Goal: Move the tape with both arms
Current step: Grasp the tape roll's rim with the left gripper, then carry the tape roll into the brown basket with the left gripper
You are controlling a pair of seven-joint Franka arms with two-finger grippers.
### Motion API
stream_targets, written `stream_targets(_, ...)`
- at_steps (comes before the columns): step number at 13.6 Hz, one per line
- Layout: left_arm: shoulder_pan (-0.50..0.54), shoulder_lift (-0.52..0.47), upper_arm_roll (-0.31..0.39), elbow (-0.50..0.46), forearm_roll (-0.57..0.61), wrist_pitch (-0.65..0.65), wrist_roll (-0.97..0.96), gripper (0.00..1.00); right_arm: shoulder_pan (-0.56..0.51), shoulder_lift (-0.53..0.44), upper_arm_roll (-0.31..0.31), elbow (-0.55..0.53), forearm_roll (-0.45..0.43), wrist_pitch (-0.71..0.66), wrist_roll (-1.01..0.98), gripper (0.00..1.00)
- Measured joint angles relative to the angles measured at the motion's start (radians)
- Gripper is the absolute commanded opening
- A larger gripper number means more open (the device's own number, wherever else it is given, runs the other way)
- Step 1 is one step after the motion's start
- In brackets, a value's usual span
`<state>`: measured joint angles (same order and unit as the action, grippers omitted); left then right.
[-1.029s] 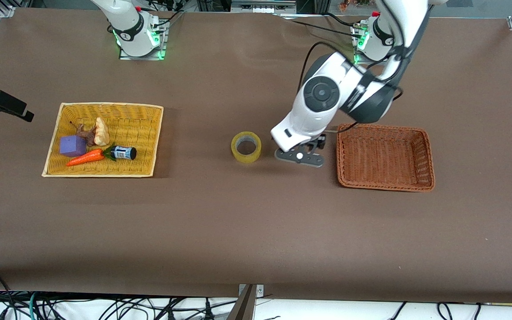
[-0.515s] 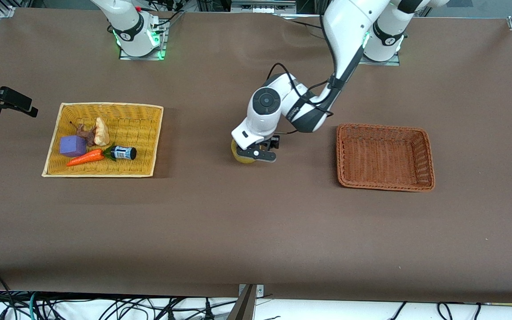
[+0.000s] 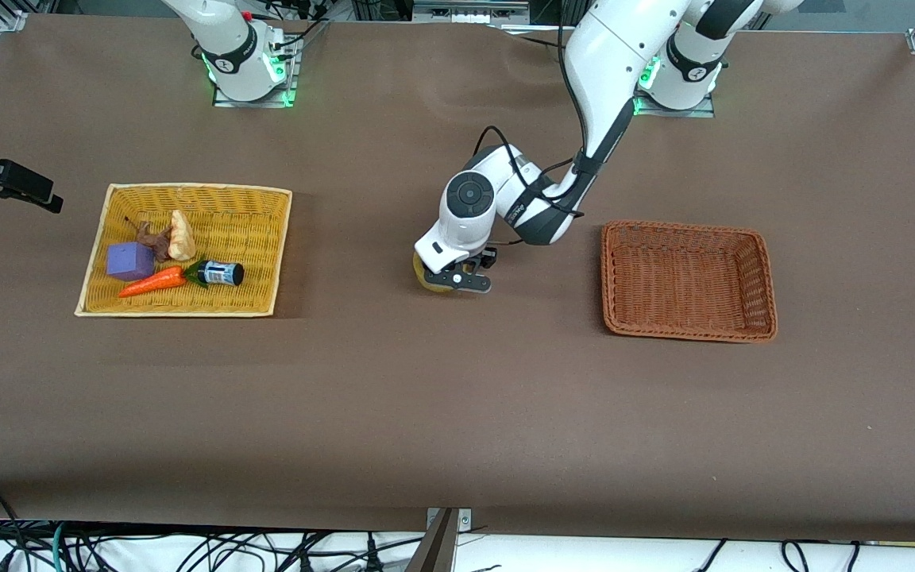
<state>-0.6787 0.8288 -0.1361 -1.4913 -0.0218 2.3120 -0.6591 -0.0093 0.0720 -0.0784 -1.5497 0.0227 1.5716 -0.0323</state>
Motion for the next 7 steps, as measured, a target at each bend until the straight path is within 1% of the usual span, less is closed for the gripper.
stream_targets(4, 0.002, 0.002, 0.002, 0.026, 0.000, 0.000, 0.000, 0.00, 0.000, 0.005, 0.001, 0.001, 0.000, 0.000, 0.000, 1.00)
stream_targets(5, 0.004, -0.001, 0.003, 0.035, 0.000, -0.011, 0.000, 0.00, 0.000, 0.005, 0.001, 0.002, 0.000, -0.001, 0.000, 1.00)
stream_targets(7, 0.012, -0.028, 0.008, 0.055, 0.000, -0.075, 0.000, 0.00, 0.000, 0.007, 0.003, 0.006, 0.000, -0.002, 0.000, 1.00)
